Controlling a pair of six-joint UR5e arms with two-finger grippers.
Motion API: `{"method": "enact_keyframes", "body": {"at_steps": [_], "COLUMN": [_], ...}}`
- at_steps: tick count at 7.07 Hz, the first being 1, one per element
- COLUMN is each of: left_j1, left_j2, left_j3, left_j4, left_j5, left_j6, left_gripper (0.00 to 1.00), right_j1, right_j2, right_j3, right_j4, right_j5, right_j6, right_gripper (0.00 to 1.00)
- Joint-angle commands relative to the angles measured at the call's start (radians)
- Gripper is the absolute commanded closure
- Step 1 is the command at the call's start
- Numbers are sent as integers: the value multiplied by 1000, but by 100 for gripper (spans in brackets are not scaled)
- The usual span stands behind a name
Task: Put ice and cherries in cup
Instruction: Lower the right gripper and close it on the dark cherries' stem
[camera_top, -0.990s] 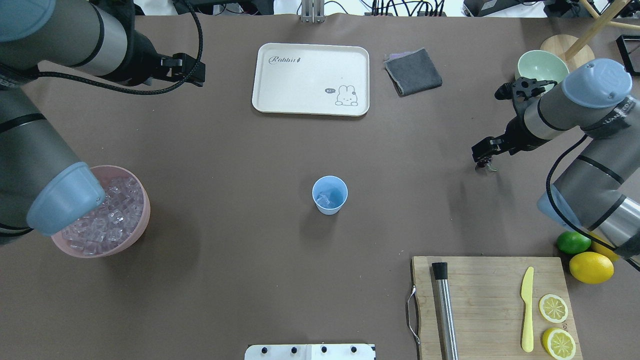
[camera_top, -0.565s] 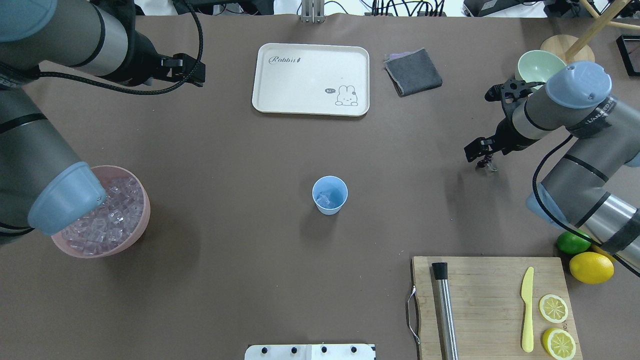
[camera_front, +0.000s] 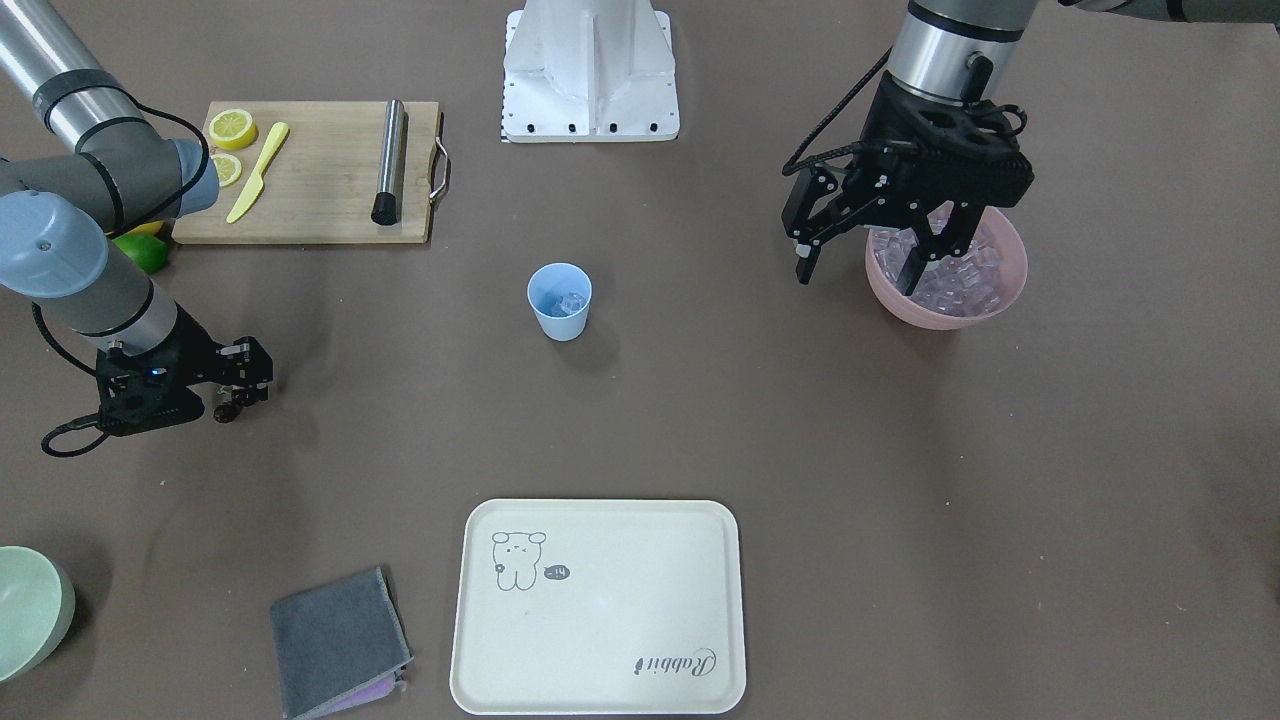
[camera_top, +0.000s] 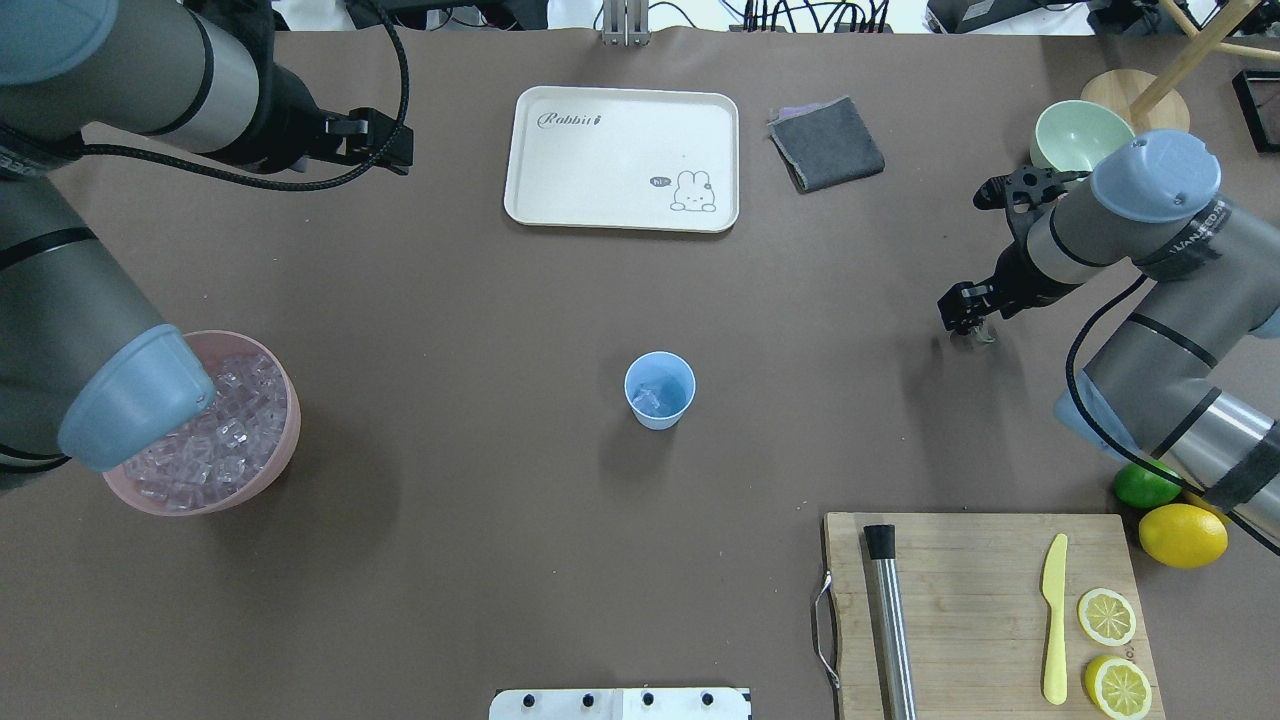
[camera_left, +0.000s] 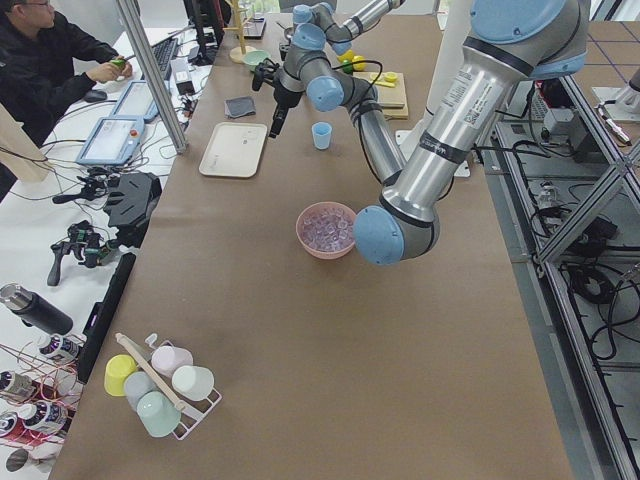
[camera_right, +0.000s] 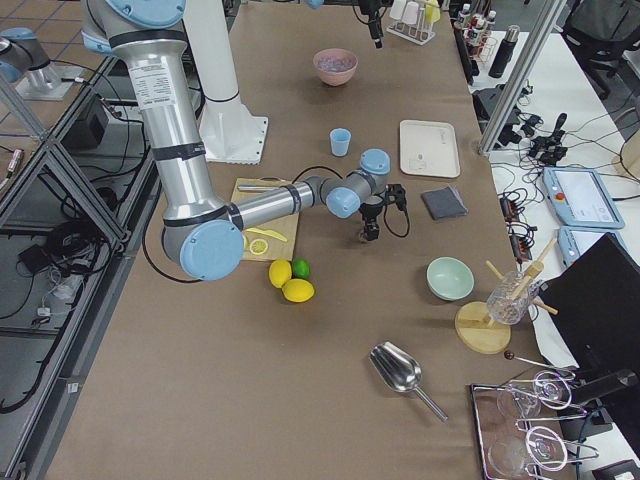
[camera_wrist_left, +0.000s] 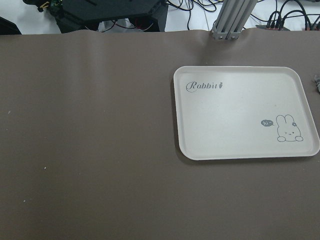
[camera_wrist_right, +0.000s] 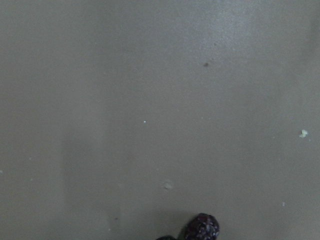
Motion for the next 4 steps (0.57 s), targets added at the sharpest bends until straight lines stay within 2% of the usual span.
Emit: {"method": "enact_keyframes", "body": {"at_steps": [1, 2, 4], "left_j1": [1, 3, 3], "left_j2": [-1, -2, -7], "left_j3": [0, 3, 3], "left_j4": [0, 0, 2], "left_j5": [0, 0, 0], "left_j6": [0, 0, 0], "left_gripper": [3, 3, 3], "right_j1": [1, -1, -1], "right_j2": [-2, -1, -1], "right_j3": [-7, -8, 1], "right_j4": [0, 0, 1], "right_j5": [0, 0, 0], "right_j6": [2, 17, 41], "right_gripper": [47, 52, 81]}}
